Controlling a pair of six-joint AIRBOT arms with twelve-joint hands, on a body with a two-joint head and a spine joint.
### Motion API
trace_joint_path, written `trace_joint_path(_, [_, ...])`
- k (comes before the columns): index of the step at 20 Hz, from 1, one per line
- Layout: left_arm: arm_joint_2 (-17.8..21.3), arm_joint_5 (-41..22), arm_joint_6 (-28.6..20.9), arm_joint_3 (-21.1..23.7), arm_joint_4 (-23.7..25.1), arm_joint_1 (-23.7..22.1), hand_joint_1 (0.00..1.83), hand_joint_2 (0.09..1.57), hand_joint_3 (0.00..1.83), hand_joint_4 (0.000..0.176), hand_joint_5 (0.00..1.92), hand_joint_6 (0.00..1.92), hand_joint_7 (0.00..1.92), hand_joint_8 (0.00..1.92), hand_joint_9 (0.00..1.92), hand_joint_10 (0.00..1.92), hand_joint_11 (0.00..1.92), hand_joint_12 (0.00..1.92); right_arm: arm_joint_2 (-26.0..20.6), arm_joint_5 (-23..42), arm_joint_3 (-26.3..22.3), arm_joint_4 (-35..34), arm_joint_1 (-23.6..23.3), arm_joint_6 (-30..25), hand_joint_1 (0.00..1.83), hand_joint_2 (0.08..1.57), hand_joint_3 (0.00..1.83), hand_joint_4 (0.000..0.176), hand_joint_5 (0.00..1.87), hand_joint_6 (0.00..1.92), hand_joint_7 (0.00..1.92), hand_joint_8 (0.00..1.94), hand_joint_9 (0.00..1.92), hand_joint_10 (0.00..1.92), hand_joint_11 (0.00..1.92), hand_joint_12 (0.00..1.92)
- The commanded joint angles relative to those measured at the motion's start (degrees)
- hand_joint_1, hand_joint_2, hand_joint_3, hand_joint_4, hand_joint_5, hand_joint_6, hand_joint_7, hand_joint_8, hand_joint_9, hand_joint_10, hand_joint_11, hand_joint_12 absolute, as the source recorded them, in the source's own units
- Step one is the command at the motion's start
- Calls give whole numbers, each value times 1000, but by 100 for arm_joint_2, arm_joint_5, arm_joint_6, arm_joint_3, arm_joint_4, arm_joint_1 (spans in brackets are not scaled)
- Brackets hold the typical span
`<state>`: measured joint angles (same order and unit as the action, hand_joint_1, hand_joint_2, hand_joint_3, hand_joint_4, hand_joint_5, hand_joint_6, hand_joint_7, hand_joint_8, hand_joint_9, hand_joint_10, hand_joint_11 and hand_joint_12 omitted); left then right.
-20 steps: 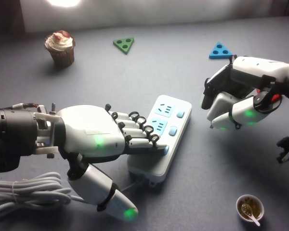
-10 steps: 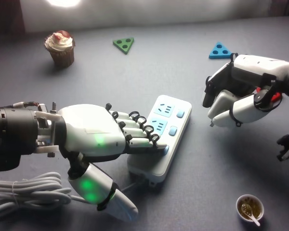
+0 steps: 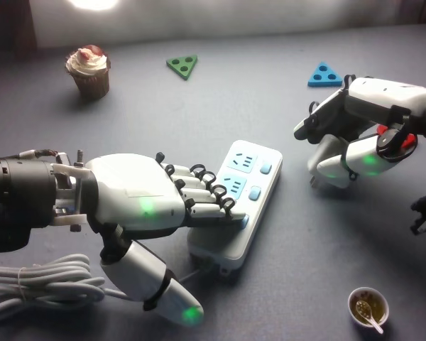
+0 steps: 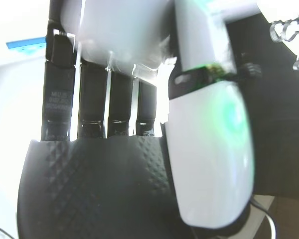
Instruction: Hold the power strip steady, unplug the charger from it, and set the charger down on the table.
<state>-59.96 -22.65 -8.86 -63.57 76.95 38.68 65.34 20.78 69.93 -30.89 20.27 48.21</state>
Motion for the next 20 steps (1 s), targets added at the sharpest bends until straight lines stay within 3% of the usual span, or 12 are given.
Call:
trace_joint_path(1, [-21, -156, -16, 8, -80, -34, 0, 937, 0, 0, 44, 1, 93, 1, 89, 2, 114, 9, -68, 568, 23, 30, -16, -52, 1182, 1021, 0, 0, 757, 2, 816, 0, 872, 4, 719, 521])
trace_joint_path(14, [-3, -155, -80, 23, -77, -115, 0, 939, 1, 0, 50, 2, 94, 3, 87, 3, 108, 5, -25, 1065, 165, 267, -29, -52, 1141, 1015, 0, 0, 705, 4, 755, 0, 836, 1, 681, 523])
trace_joint_path(20, [10, -159, -179, 34, 8, -172, 0, 936, 0, 0, 55, 4, 96, 4, 92, 5, 112, 6, -164, 1494, 56, 901, -30, -52, 1074, 1021, 1, 0, 639, 0, 679, 0, 759, 0, 627, 499])
